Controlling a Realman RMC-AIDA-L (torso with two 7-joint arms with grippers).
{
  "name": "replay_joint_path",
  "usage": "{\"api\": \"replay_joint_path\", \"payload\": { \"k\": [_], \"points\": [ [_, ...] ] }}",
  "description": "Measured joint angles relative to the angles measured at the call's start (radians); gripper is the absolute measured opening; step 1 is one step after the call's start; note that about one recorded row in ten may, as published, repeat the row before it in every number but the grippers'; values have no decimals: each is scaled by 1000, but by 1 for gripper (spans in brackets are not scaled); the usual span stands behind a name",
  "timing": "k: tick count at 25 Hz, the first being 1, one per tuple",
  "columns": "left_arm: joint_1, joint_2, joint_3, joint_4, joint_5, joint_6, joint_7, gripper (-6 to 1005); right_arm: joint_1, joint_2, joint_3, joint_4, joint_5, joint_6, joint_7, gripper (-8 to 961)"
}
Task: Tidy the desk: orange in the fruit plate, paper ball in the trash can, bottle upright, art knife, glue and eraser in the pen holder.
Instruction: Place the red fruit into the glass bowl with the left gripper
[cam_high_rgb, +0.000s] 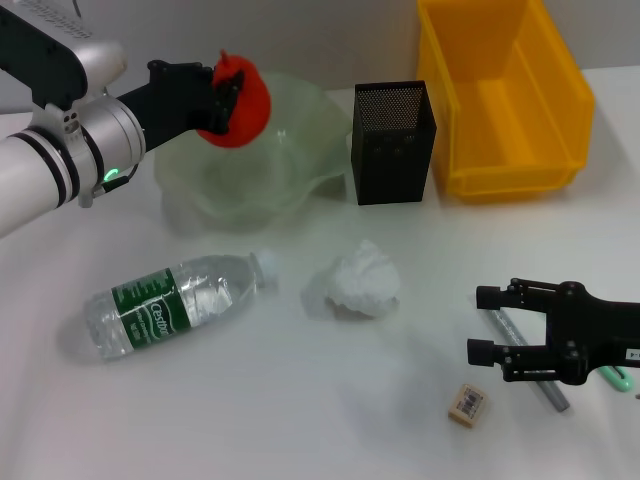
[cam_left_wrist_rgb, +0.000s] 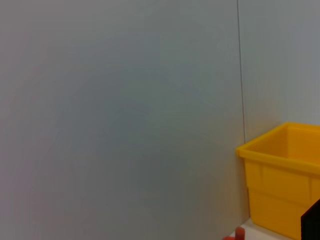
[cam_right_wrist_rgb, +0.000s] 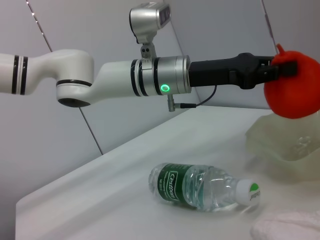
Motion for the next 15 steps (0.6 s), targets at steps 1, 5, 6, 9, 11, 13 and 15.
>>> {"api": "replay_joint_path", "payload": {
  "k": [1,5,6,9,11,13,15],
  "points": [
    [0,0,3,1,0,-6,1,119,0,0,0,0,0,0,0,827],
    [1,0,7,2,-1,-20,1,187,0,0,0,0,0,3,0,827],
    [1,0,7,2,-1,-23,2,206,1,1,0,0,0,3,0,827],
    [1,0,8,4,-2,-25,9,262,2,1,0,0,0,4,0,827],
    [1,0,8,5,-2,-28,15,300,5,1,0,1,0,4,0,827],
    [1,0,8,5,-2,-29,15,338,5,1,0,1,0,4,0,827],
    [1,0,8,6,-2,-30,15,396,5,1,0,1,0,4,0,828]
  ]
}}
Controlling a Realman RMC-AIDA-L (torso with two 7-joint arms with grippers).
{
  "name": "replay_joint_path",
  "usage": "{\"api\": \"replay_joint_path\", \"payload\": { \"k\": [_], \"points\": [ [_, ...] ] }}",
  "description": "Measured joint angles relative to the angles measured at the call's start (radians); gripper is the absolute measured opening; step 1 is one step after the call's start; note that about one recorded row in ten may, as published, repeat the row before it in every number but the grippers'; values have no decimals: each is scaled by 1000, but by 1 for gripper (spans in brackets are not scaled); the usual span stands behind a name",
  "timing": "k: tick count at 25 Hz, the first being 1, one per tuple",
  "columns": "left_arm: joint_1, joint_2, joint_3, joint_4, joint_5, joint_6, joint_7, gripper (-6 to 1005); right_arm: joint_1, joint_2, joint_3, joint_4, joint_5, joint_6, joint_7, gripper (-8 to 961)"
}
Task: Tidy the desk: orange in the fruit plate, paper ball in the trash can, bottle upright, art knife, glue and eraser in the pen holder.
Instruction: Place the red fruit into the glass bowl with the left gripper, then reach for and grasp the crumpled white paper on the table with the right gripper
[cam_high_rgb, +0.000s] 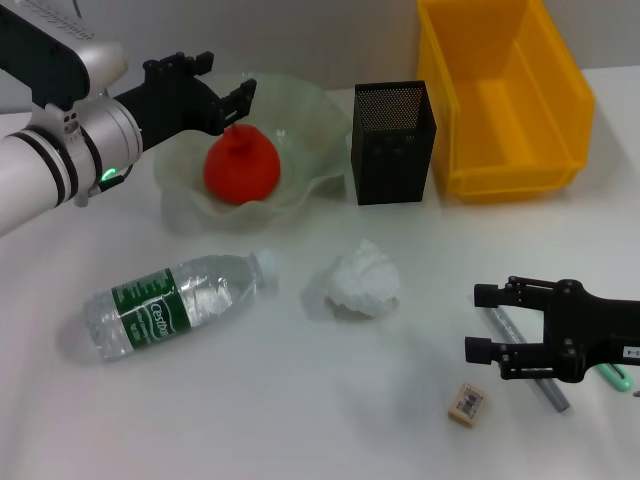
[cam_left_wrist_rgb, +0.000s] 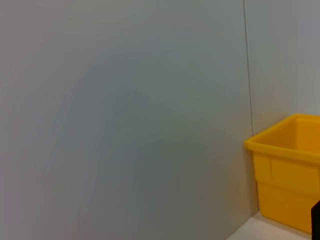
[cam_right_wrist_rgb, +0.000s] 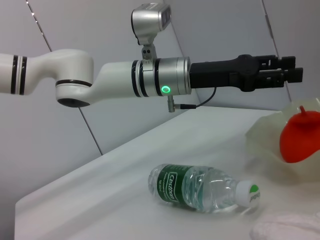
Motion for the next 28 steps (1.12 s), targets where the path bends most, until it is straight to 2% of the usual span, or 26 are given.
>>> {"api": "replay_joint_path", "payload": {
  "k": [7,10,11,12,15,16,19,20,21,22,26,28],
  "points": [
    [6,0,-3,5,-19,14,0,669,0,0,0,0,0,0,0,828],
    [19,2,-2,13,-60,83,-41,784,0,0,8,0,6,1,0,828],
    [39,7,-1,38,-66,166,-116,784,3,1,22,0,8,1,-1,828],
    [39,7,-1,38,-66,166,-116,784,3,1,22,0,8,1,-1,828],
    [92,21,3,117,-31,340,-308,784,11,2,43,0,8,2,-1,828],
    [122,33,3,174,15,436,-431,784,15,1,47,0,8,3,-1,828],
    [159,55,-2,243,102,583,-594,784,25,-5,49,-3,3,4,19,828],
    [159,55,-2,243,102,583,-594,784,25,-5,49,-3,3,4,19,828],
    [174,68,-11,251,138,687,-654,784,34,-8,50,-6,1,8,37,828],
    [174,68,-11,251,138,687,-654,784,34,-8,50,-6,1,8,37,828],
    [216,87,-15,264,245,882,-670,783,55,-13,46,-23,-7,27,51,828],
    [225,88,-15,269,274,903,-662,783,61,-14,44,-25,-13,31,55,828]
  ]
}}
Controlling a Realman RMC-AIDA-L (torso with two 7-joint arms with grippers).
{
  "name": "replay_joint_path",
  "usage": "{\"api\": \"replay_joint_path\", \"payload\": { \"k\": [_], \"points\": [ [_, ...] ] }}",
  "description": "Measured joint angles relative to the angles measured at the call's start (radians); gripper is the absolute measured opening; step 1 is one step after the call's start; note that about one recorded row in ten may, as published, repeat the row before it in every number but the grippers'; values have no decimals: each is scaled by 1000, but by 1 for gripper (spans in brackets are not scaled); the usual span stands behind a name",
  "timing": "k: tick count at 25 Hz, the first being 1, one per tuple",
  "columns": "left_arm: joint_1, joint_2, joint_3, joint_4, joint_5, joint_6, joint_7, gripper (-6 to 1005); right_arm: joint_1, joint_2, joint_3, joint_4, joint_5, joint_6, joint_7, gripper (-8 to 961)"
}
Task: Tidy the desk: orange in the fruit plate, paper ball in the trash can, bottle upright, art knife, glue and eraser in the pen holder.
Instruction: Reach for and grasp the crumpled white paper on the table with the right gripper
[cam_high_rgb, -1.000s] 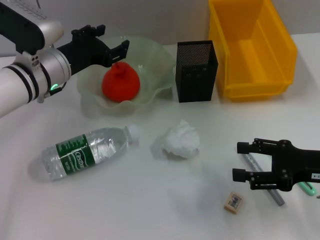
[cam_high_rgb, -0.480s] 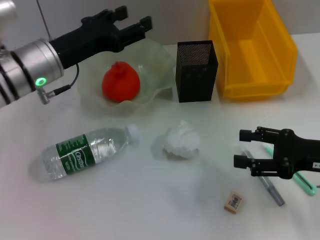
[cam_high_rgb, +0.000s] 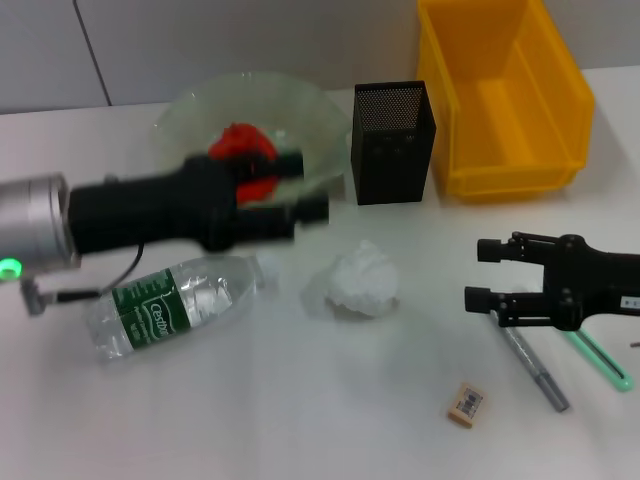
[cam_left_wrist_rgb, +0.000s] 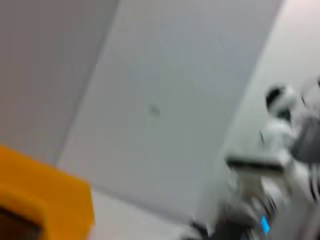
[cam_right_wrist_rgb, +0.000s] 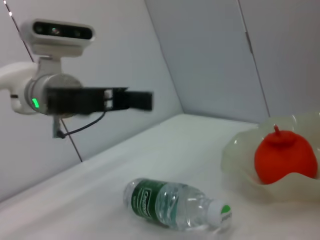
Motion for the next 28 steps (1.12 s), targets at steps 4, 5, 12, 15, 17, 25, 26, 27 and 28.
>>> {"api": "replay_joint_path", "payload": {
  "k": [4,5,12,15,17,25,26,27,28],
  "points": [
    [36,-8,0,6,113,41,71,783,48,-8,1,-7,-68,10,40,828],
    [53,-15,0,5,144,40,110,783,60,-8,3,-11,-87,11,50,828],
    [117,-50,0,7,242,-59,239,783,119,-2,-8,-116,-153,29,164,828],
    [122,-56,1,-1,249,-83,259,783,157,7,-46,-228,-173,24,281,827],
    [123,-56,1,-1,249,-84,261,783,191,7,-102,-293,-197,25,376,827],
    [124,-53,-5,1,250,-84,260,782,410,20,-236,-332,-474,34,609,827],
    [124,-52,-8,0,250,-85,260,782,427,32,-245,-332,-508,43,612,827],
    [124,-52,-12,-1,250,-85,260,782,438,43,-253,-331,-538,50,613,827],
    [123,-52,-16,-1,250,-83,259,782,456,64,-278,-326,-581,79,611,827]
  ]
}}
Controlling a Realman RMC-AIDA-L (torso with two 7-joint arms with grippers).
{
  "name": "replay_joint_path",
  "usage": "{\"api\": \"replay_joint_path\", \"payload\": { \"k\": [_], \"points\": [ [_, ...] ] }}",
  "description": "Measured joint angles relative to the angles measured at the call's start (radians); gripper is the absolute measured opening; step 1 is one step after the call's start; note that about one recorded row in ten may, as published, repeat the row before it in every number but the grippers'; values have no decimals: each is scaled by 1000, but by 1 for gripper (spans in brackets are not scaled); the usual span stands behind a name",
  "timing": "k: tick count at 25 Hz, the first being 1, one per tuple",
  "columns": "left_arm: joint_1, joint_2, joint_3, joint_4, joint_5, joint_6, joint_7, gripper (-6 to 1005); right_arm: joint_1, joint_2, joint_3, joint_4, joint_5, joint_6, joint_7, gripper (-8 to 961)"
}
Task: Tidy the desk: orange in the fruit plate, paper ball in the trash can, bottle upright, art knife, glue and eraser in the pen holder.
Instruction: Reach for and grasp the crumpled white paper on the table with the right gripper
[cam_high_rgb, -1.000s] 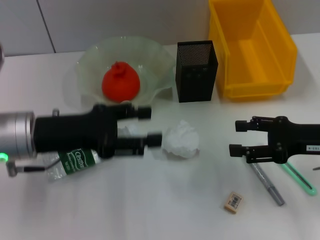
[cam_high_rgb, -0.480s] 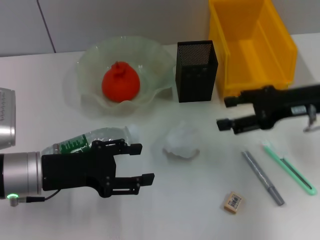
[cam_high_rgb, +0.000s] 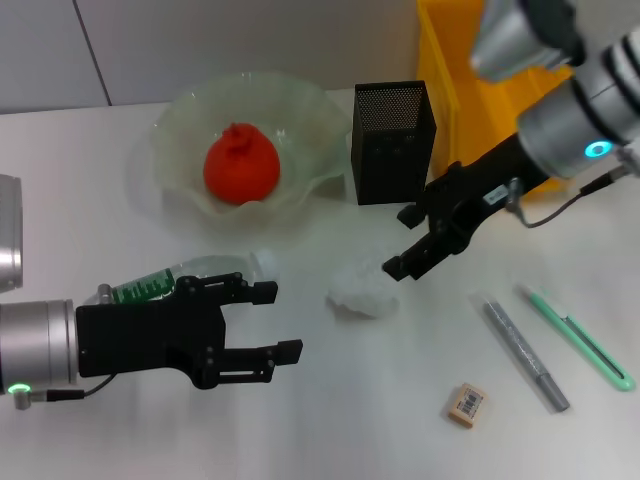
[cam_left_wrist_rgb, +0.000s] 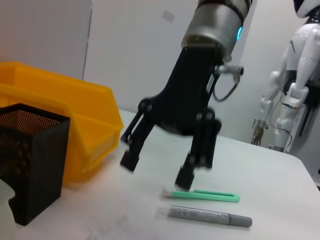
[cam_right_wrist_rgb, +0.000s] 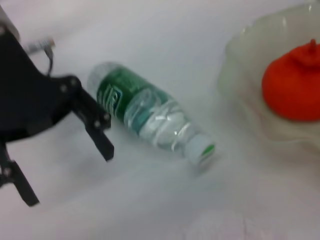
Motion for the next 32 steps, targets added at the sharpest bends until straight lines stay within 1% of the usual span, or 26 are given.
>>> {"api": "replay_joint_path", "payload": {
  "k": [1,3,4,5,6,9,10,11,15,25,32],
  "points": [
    [0,0,-1,0,0,0,-1,782,4,8,-19,5,-8,14,-3,827],
    [0,-1,-2,0,0,0,-4,782,6,14,-72,20,-11,58,-8,827],
    [0,-1,-2,0,0,0,-4,782,6,14,-72,20,-11,58,-8,827],
    [0,-1,-2,-1,0,-1,-6,782,6,15,-118,35,-8,92,-9,827],
    [1,-1,-3,-1,1,-1,-7,782,6,15,-118,35,-8,92,-9,827],
    [1,-1,-3,-1,1,-1,-8,782,4,18,-181,52,-1,146,-17,827],
    [2,-1,-4,-1,1,-2,-9,782,2,20,-218,60,12,171,-27,827],
    [2,-1,-4,-1,1,-2,-9,782,2,20,-218,60,12,171,-27,827],
    [3,0,-5,-2,1,-1,-11,782,-1,22,-294,83,38,229,-46,827],
    [3,2,-6,-2,1,3,-11,781,-2,25,-383,137,72,329,-60,828],
    [3,4,-5,-2,1,5,-11,781,-2,26,-410,152,94,356,-62,769]
  ]
}}
